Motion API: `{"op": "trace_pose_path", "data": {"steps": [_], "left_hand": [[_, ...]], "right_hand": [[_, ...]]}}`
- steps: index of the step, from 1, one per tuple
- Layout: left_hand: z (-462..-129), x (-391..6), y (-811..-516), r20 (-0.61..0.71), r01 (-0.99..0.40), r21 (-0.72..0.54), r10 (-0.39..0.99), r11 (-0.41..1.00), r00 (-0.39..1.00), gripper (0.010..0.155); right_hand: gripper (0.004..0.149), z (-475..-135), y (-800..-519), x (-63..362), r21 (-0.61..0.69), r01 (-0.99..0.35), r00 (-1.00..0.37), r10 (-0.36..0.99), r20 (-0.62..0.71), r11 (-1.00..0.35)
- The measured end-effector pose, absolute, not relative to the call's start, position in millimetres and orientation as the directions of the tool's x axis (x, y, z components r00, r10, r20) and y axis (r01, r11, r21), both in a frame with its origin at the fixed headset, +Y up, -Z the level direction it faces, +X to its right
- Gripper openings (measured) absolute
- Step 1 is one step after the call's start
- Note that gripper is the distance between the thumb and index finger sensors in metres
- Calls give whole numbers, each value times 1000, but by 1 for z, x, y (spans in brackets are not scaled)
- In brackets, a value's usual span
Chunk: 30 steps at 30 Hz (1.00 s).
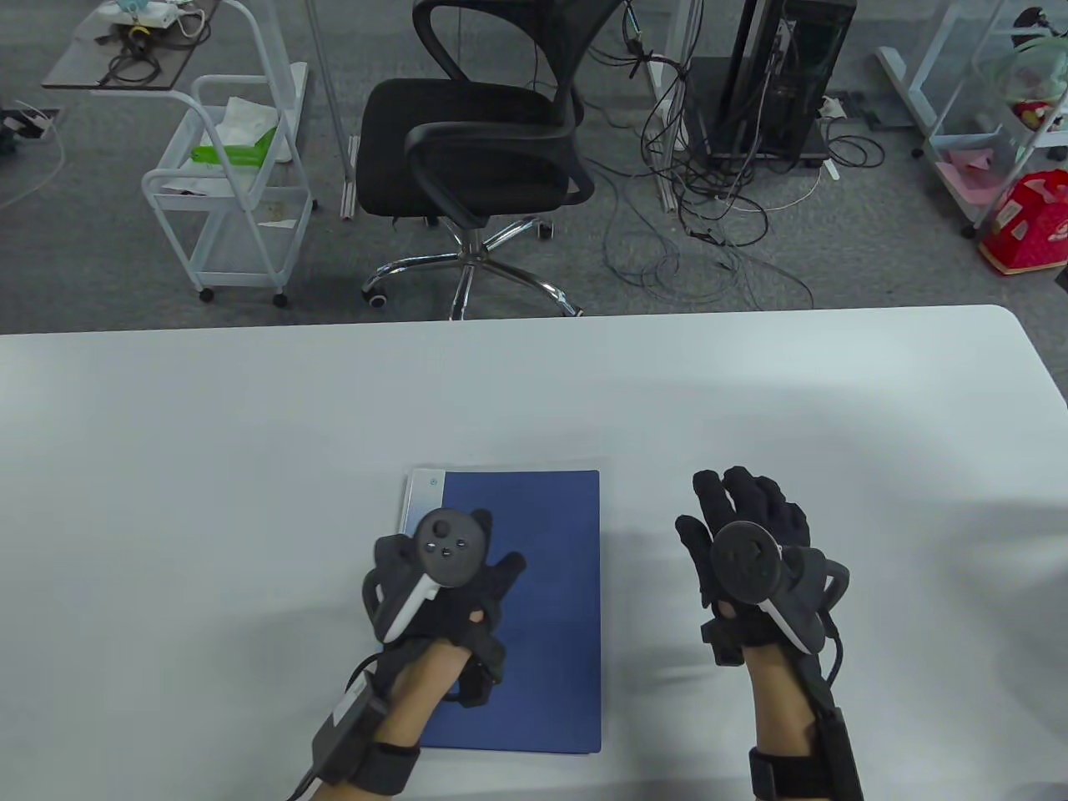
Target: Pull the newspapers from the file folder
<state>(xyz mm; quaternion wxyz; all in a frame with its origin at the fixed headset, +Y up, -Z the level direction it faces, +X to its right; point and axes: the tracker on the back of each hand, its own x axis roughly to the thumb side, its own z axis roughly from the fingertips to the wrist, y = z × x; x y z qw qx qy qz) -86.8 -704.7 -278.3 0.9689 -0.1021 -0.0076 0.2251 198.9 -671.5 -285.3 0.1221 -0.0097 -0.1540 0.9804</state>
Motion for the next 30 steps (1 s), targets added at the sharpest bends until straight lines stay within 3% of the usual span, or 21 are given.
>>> {"op": "trace_pose_path", "data": {"steps": [4,9,12,17,19,23,26,30], "left_hand": [[-280,-40,-731,-81,-347,-367,342,863,936,78],[-281,0,-763,-144,-293,-502,256,813,956,99],[-283,13,-771,-139,-195,-473,145,859,980,105],[-284,24,-764,-109,-142,-396,107,907,988,93],[-284,19,-752,-114,-210,-390,180,897,977,84],[-287,-17,-709,-194,-497,-388,459,776,867,71],[-289,-57,-677,-197,-613,-432,594,661,780,67],[-285,-120,-633,-263,-783,-368,752,501,604,65]], "right_hand": [[61,-285,-670,201,-316,-233,-970,242,12,-920],[61,-285,-669,202,-316,-248,-966,258,11,-916],[61,-285,-669,203,-320,-252,-965,263,11,-913],[61,-286,-668,206,-317,-274,-958,287,7,-908],[61,-287,-668,207,-315,-279,-956,293,4,-907],[61,-287,-668,209,-313,-284,-954,299,0,-906],[61,-287,-669,208,-310,-278,-956,293,1,-909],[61,-287,-672,206,-303,-262,-961,275,-2,-916]]}}
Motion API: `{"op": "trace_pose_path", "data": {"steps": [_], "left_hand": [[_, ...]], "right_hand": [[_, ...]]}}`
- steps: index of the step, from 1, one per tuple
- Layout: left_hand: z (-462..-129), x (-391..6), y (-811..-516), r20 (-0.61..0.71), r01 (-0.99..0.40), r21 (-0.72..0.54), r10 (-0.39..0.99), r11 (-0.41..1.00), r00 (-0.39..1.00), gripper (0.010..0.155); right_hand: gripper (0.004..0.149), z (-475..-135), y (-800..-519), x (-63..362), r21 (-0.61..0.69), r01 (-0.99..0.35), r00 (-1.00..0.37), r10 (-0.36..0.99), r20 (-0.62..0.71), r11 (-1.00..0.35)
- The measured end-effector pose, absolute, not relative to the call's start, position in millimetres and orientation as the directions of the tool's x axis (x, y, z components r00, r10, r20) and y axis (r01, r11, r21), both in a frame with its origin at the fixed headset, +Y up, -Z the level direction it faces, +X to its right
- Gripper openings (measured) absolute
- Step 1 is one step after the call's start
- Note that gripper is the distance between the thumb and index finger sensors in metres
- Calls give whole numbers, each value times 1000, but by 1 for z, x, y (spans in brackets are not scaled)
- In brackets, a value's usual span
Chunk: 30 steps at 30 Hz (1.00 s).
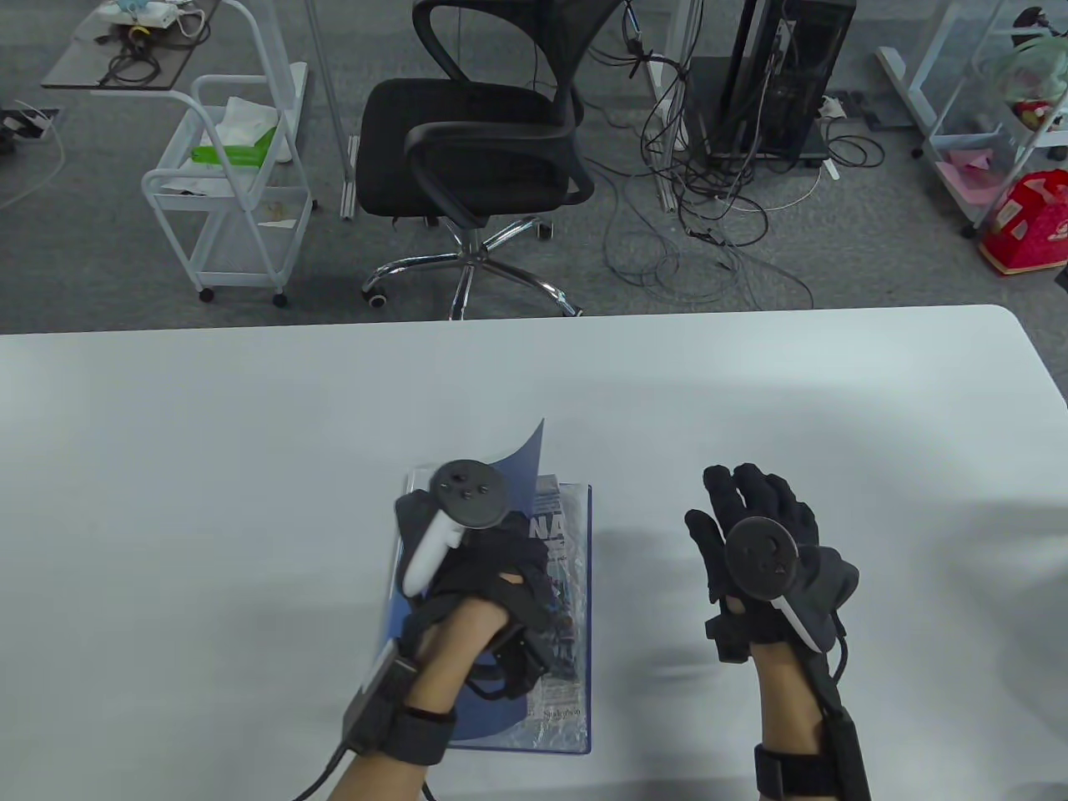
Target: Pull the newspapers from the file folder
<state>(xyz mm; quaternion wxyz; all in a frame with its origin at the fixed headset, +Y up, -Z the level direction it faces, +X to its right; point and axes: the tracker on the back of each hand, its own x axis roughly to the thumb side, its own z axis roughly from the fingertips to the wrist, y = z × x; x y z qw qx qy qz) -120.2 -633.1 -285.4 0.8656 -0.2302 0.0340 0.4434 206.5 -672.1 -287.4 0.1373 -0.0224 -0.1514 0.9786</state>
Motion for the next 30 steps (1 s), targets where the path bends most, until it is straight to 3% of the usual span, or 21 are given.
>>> {"op": "trace_pose_path", "data": {"steps": [4,7,12,16,20,26,30], "left_hand": [[-283,-171,-601,-246,-755,-349,723,555,645,64],[-279,-200,-587,-274,-682,-310,624,663,732,65],[-274,-227,-586,-338,-362,-288,259,887,905,69],[-271,-237,-594,-420,-135,-212,34,968,907,74],[-266,-246,-610,-457,81,-184,-158,980,875,81],[-256,-247,-663,-378,222,-184,-278,957,883,73],[-248,-244,-711,-294,41,-234,-111,971,949,70]], "right_hand": [[61,-288,-675,203,-294,-244,-967,255,3,-924],[61,-288,-676,201,-294,-234,-970,243,8,-927],[61,-289,-679,200,-283,-225,-972,233,2,-932],[61,-290,-681,200,-275,-219,-973,229,-2,-936],[61,-292,-684,200,-259,-220,-973,230,-10,-941],[61,-293,-689,199,-236,-212,-975,221,-13,-949],[61,-294,-690,197,-229,-205,-977,214,-12,-952]]}}
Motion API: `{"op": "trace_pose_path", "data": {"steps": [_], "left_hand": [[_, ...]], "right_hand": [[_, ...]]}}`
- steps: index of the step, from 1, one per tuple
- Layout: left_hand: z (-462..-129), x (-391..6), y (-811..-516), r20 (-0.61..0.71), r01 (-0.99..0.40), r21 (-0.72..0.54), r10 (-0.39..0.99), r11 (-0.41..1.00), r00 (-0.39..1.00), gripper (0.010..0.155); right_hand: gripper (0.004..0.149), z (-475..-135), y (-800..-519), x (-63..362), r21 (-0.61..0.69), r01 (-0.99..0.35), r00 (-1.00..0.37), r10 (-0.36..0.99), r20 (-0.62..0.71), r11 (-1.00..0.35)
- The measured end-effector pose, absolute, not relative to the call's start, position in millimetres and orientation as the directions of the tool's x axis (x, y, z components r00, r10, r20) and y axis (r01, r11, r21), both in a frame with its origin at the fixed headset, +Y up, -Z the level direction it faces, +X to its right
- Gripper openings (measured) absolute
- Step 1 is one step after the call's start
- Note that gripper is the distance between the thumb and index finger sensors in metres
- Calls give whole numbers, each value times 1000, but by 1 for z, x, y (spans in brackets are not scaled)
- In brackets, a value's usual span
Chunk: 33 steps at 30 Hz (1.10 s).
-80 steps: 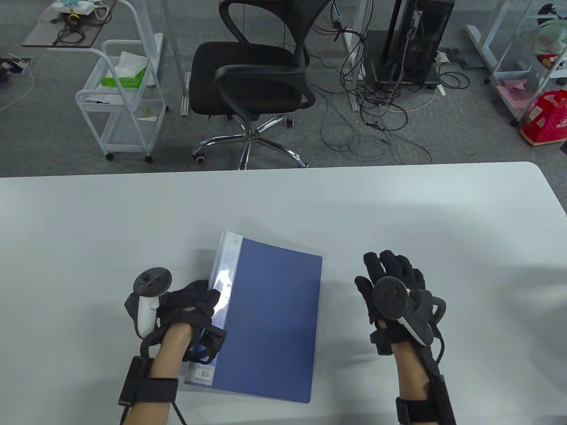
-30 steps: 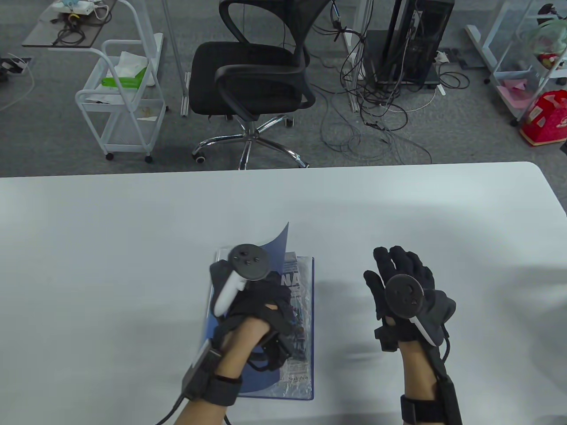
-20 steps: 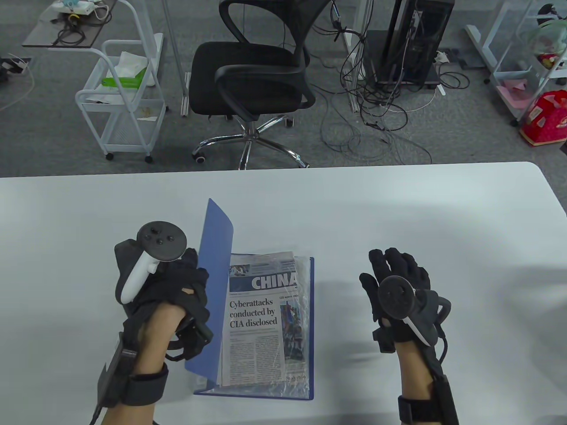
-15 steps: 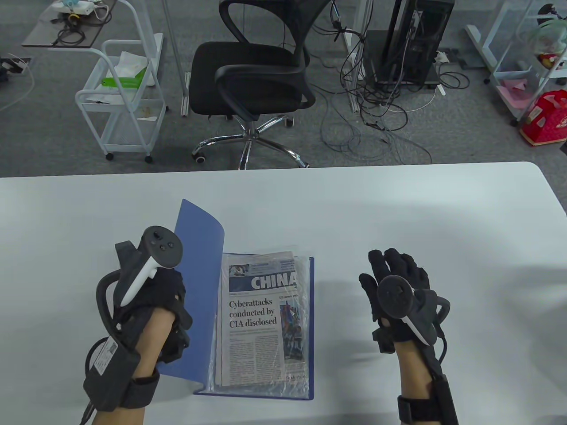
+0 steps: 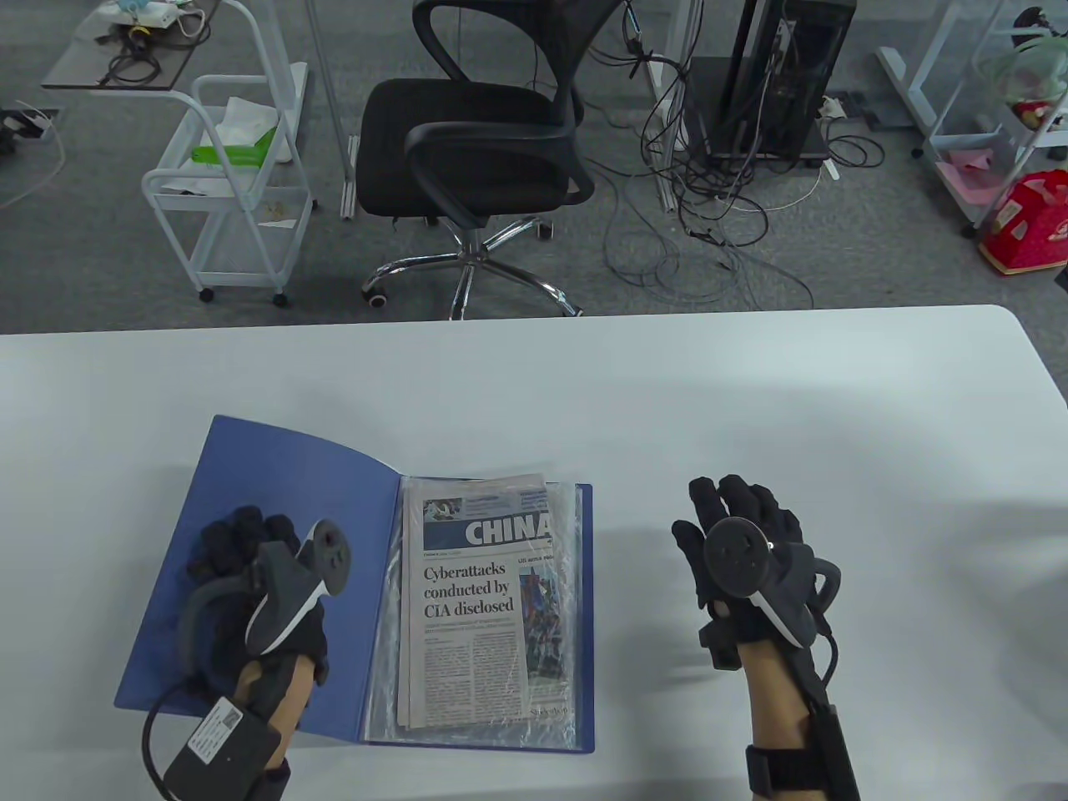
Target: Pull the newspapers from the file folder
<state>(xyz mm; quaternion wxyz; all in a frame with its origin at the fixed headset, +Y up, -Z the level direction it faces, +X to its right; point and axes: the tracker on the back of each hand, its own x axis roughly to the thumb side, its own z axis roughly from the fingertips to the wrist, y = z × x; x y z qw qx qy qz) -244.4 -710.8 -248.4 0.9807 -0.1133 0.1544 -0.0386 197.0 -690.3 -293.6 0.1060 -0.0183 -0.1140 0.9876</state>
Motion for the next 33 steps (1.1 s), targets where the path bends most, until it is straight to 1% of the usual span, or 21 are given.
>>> {"op": "trace_pose_path", "data": {"steps": [1,3,6,11,13,15,17,18,19,20,22,23,27,30,31,33], "left_hand": [[-246,-244,-725,-286,-49,-236,-21,971,958,69],[-244,-244,-740,-279,-125,-235,57,964,959,70],[-242,-242,-752,-233,-95,-267,31,959,972,70],[-237,-233,-754,-156,-76,-248,38,966,987,72],[-235,-223,-754,-41,-103,-287,95,952,995,73],[-234,-212,-755,76,-162,-343,200,925,977,78],[-232,-199,-759,207,-215,-452,337,866,919,81],[-231,-191,-761,255,-221,-505,389,835,885,84],[-230,-186,-763,292,-200,-546,409,813,864,85],[-227,-179,-765,322,-123,-572,359,811,876,90],[-225,-171,-767,365,-33,-559,282,829,887,97],[-225,-168,-769,385,-10,-558,269,830,883,99],[-224,-158,-778,404,78,-562,191,823,894,98],[-225,-155,-778,386,64,-573,200,817,901,97],[-225,-155,-778,383,67,-576,197,815,902,97],[-225,-156,-778,377,57,-582,207,811,903,97]], "right_hand": [[61,-294,-691,197,-225,-204,-977,212,-13,-953],[61,-294,-692,197,-219,-203,-977,211,-15,-955],[61,-294,-696,195,-201,-201,-978,207,-11,-959],[61,-295,-702,188,-171,-203,-979,205,2,-964],[61,-296,-704,185,-158,-213,-977,215,6,-964],[61,-296,-707,183,-145,-219,-976,220,11,-965],[61,-296,-710,180,-130,-218,-976,218,18,-967],[61,-297,-711,177,-121,-217,-976,216,23,-969],[61,-297,-712,175,-114,-221,-975,219,27,-969],[61,-296,-715,170,-102,-233,-972,231,35,-967],[61,-296,-719,160,-72,-248,-968,244,58,-966],[61,-295,-721,153,-60,-240,-969,236,70,-969],[61,-298,-722,116,-23,-200,-972,195,130,-980],[61,-313,-721,92,9,-207,-967,206,150,-978],[60,-325,-721,78,30,-200,-966,202,160,-979],[61,-349,-724,56,61,-175,-976,182,123,-983]]}}
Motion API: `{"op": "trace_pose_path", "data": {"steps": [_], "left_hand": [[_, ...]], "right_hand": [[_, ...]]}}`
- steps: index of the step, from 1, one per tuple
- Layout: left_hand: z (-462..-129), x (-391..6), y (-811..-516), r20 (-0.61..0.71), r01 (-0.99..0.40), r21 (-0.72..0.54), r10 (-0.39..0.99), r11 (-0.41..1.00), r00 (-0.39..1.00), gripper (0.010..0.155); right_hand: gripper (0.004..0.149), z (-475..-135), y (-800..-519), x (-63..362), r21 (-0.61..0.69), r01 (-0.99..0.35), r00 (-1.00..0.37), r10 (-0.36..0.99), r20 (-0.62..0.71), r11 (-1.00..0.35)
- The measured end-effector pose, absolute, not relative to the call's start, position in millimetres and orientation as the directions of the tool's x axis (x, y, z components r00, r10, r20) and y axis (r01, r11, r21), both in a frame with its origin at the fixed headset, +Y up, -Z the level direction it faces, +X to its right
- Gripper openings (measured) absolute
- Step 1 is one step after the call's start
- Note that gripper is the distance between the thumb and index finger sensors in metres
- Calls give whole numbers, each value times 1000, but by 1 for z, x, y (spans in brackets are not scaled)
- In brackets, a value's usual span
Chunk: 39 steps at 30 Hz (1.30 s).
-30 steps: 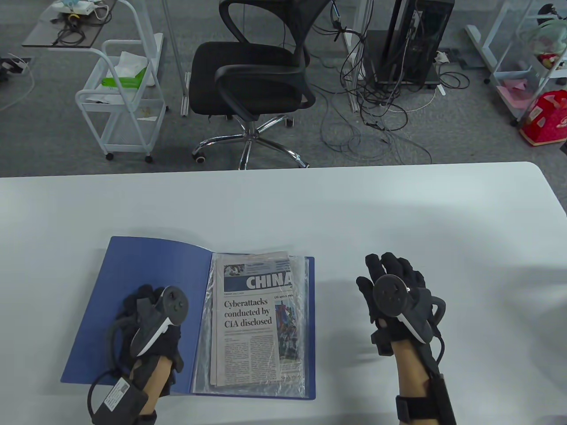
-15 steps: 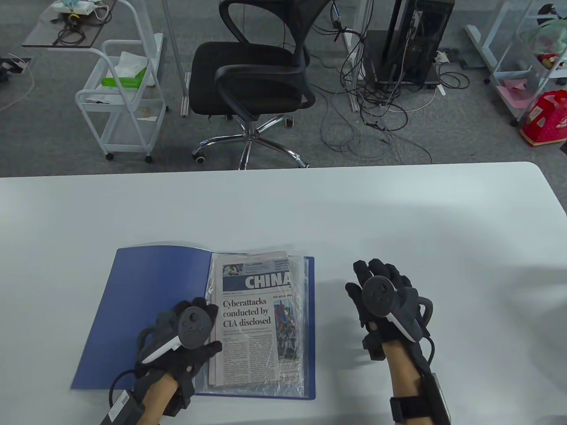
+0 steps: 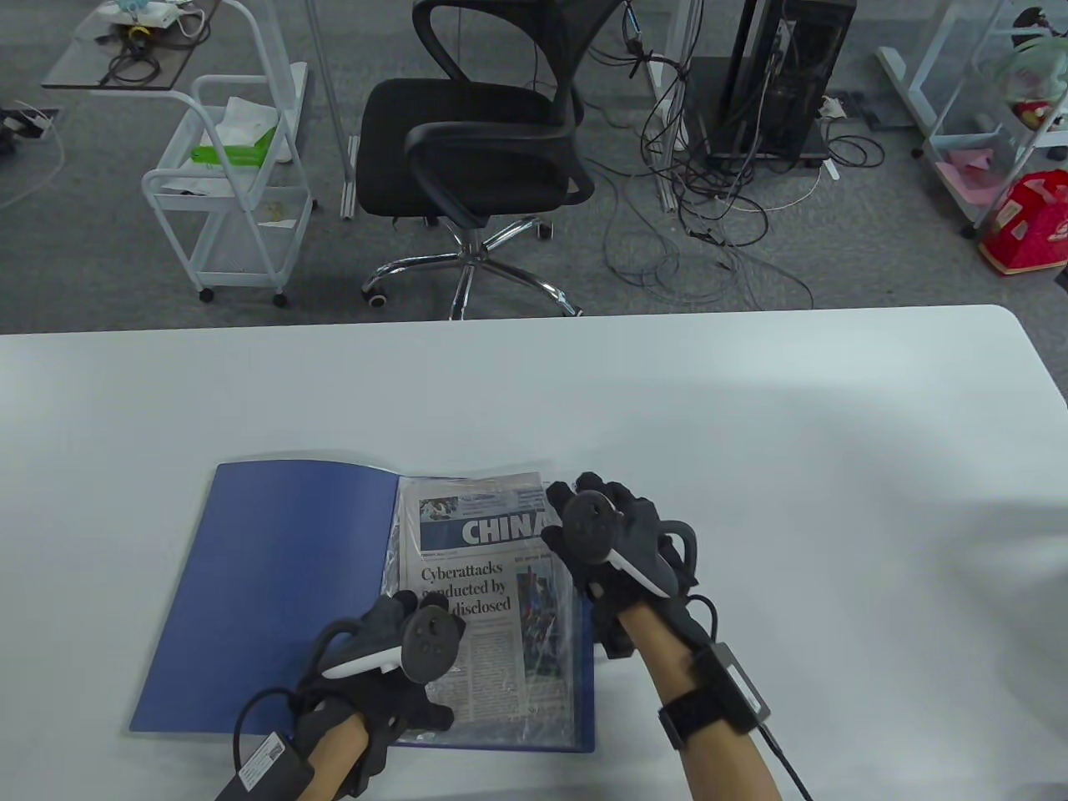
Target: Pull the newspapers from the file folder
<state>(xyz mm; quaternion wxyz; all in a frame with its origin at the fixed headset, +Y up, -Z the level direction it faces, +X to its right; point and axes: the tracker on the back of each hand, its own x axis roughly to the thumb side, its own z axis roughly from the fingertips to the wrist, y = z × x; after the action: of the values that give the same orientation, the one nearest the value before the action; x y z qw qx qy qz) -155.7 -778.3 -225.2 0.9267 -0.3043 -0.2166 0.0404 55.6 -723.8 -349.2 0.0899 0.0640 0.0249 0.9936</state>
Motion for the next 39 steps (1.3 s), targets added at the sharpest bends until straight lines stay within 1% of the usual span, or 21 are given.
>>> {"op": "trace_pose_path", "data": {"steps": [1,2,4,7,9,11,12,13,15,16,18,19,21,23,24,25,26,30,34,35,39], "left_hand": [[-225,-156,-779,375,55,-583,209,810,903,97],[-225,-156,-779,374,51,-588,215,807,902,97],[-225,-157,-779,372,46,-591,222,805,901,96],[-225,-157,-779,374,43,-597,231,801,898,96],[-225,-158,-779,371,42,-606,236,795,898,96],[-225,-158,-779,370,41,-608,237,792,898,96],[-225,-158,-779,369,38,-610,241,792,898,96],[-225,-158,-779,369,37,-609,241,792,898,96],[-225,-158,-780,370,35,-611,246,791,896,96],[-225,-158,-780,367,34,-614,247,789,897,96],[-225,-159,-780,364,28,-616,252,788,896,96],[-225,-159,-780,363,27,-617,254,787,896,96],[-225,-159,-780,359,26,-618,253,786,898,96],[-225,-159,-780,357,25,-618,252,786,900,98],[-225,-159,-780,355,23,-618,253,786,900,99],[-225,-159,-780,355,22,-615,252,789,900,98],[-225,-159,-780,356,23,-613,250,789,900,98],[-225,-159,-781,354,18,-614,254,789,900,96],[-225,-160,-781,351,15,-616,258,788,900,95],[-225,-160,-781,349,14,-618,259,786,901,95],[-225,-159,-782,342,16,-625,256,780,904,94]], "right_hand": [[60,-355,-725,51,72,-171,-978,179,111,-983],[59,-371,-729,39,101,-166,-980,175,90,-981],[58,-385,-734,28,114,-164,-983,172,64,-980],[56,-404,-742,13,123,-106,-993,112,41,-987],[51,-412,-742,6,88,-63,-997,67,37,-994],[39,-417,-740,4,71,-71,-997,73,34,-995],[38,-421,-738,4,73,-91,-995,94,29,-993],[37,-422,-736,5,79,-107,-994,109,25,-991],[37,-425,-733,5,45,-132,-991,132,-6,-990],[37,-426,-732,5,21,-117,-993,117,-19,-993],[37,-428,-729,6,-34,-21,-999,22,-29,-999],[38,-429,-729,6,-31,-10,-1000,10,-19,-999],[38,-430,-726,6,5,-43,-999,43,1,-999],[51,-432,-725,6,80,-72,-997,74,20,-994],[50,-433,-725,5,96,-66,-997,68,24,-993],[42,-435,-724,4,101,-35,-999,39,36,-994],[39,-436,-723,3,110,-11,-999,15,40,-994],[37,-442,-713,2,-7,-49,-999,49,-10,-999],[37,-449,-691,5,-180,-69,-995,79,-53,-981],[37,-450,-683,7,-223,-89,-993,105,-59,-971],[37,-449,-656,14,-312,-211,-971,235,-40,-926]]}}
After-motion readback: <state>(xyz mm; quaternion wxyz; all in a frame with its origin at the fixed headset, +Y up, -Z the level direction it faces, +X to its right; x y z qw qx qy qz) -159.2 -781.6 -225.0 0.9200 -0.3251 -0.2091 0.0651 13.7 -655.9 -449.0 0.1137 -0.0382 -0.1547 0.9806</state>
